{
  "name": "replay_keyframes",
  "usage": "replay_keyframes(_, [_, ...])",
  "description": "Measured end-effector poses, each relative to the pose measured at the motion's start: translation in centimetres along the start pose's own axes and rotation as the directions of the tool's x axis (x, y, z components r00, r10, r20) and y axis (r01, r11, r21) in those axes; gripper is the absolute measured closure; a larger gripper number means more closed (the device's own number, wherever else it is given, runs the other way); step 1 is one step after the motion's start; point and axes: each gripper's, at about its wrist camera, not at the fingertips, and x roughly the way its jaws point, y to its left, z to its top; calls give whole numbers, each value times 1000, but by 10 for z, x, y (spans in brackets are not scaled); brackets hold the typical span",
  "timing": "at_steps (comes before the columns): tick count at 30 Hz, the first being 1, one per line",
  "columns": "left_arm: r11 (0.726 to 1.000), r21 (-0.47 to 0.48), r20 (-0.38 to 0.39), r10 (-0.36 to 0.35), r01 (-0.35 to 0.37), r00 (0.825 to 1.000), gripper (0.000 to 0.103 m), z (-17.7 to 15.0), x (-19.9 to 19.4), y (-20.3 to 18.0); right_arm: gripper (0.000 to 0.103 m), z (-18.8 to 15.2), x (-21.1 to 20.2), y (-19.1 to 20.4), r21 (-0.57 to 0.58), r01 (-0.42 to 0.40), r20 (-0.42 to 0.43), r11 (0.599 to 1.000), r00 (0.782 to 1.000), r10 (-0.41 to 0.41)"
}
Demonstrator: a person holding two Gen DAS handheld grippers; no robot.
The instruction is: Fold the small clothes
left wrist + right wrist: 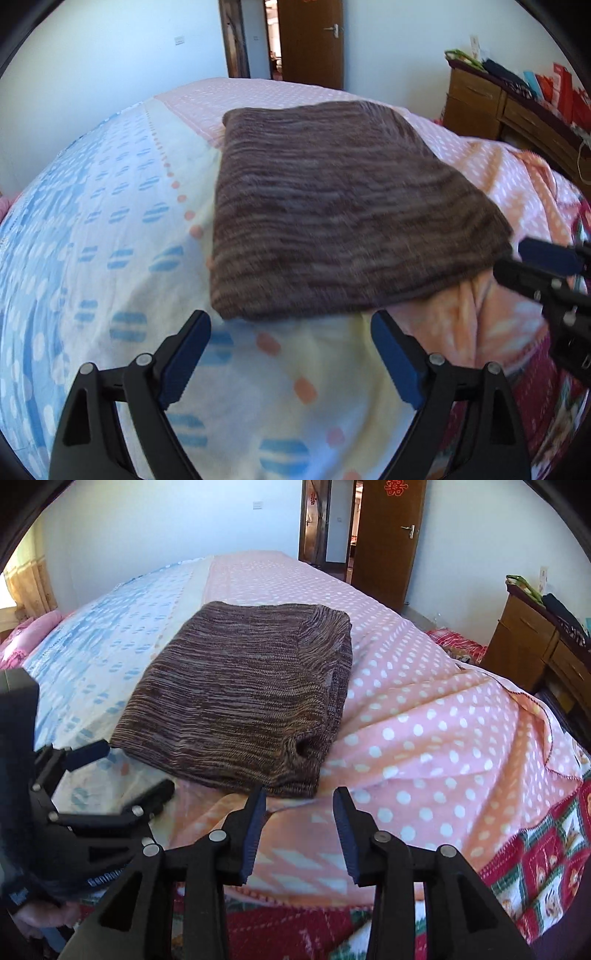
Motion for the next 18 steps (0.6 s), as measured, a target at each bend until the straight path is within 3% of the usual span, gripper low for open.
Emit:
replay_keyframes(4, [999, 40, 25, 32, -33, 999, 12, -8, -18, -12, 55, -7, -18, 3, -8, -1, 19, 1000, 1000, 1])
replay_keyframes(10, [1000, 13, 37, 11, -12, 999, 12, -16, -48, -13, 54, -16, -57, 4, -20, 8, 71, 1000, 997, -7])
replay_keyframes(13, [1000, 8, 108, 22, -23, 994, 12, -12, -76, -13, 54, -11, -78, 6, -13, -1, 127, 1000, 992, 3])
replay_keyframes(15, [999, -3, 160, 34, -34, 986, 6, -10, -96, -12, 53, -6, -95, 8, -8, -1, 181, 1000, 983, 3])
replay_keyframes(18, [998, -21, 269, 62, -59, 961, 0, -5, -130, -8, 38, 1, -123, 13, 9, -7, 285, 1000, 959, 5])
